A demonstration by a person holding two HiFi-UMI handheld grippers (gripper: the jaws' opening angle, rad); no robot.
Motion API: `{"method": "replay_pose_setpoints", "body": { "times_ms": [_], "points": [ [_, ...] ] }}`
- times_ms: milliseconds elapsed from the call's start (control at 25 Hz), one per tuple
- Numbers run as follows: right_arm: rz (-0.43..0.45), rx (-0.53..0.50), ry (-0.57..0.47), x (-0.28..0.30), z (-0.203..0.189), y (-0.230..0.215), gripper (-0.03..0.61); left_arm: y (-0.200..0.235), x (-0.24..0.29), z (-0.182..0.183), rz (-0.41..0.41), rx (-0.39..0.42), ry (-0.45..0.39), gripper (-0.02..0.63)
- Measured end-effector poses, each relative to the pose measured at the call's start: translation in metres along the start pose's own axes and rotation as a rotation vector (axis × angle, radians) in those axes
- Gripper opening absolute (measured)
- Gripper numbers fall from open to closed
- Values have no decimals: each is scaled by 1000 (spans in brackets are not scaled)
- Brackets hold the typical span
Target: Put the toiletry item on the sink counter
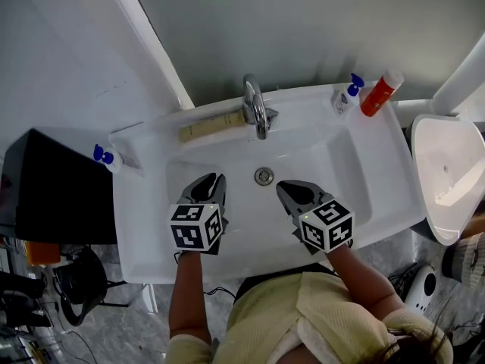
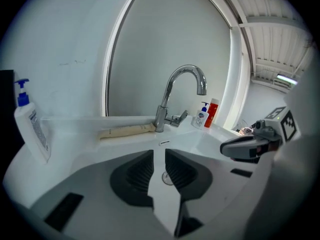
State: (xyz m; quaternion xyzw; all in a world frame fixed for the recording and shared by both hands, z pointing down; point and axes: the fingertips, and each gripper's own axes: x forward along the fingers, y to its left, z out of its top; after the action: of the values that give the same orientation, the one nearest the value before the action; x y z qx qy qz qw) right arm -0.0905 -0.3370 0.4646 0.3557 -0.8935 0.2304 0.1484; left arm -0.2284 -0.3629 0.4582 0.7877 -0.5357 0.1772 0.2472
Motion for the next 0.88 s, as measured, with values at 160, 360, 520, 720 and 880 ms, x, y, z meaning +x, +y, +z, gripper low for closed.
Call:
{"method": "replay_pose_setpoints", "body": {
  "times_ms": [160, 360, 520, 720, 880],
  "points": [
    [3, -6, -7, -3, 0, 5, 26, -14, -9, -5, 0, -6, -5, 91],
    [-4, -18, -12, -8, 1, 7, 28, -24, -19, -8, 43, -13, -36, 91],
    [-7, -34, -15, -11, 2, 9, 28, -32, -24, -9, 31, -44, -44, 91],
    [-14, -38, -25, -15, 5, 9, 28, -41, -32, -9, 20, -76, -63, 87],
    [-18, -45, -27, -19, 5, 10, 26, -49, -37, -12, 16, -84, -82, 74]
  ]
}}
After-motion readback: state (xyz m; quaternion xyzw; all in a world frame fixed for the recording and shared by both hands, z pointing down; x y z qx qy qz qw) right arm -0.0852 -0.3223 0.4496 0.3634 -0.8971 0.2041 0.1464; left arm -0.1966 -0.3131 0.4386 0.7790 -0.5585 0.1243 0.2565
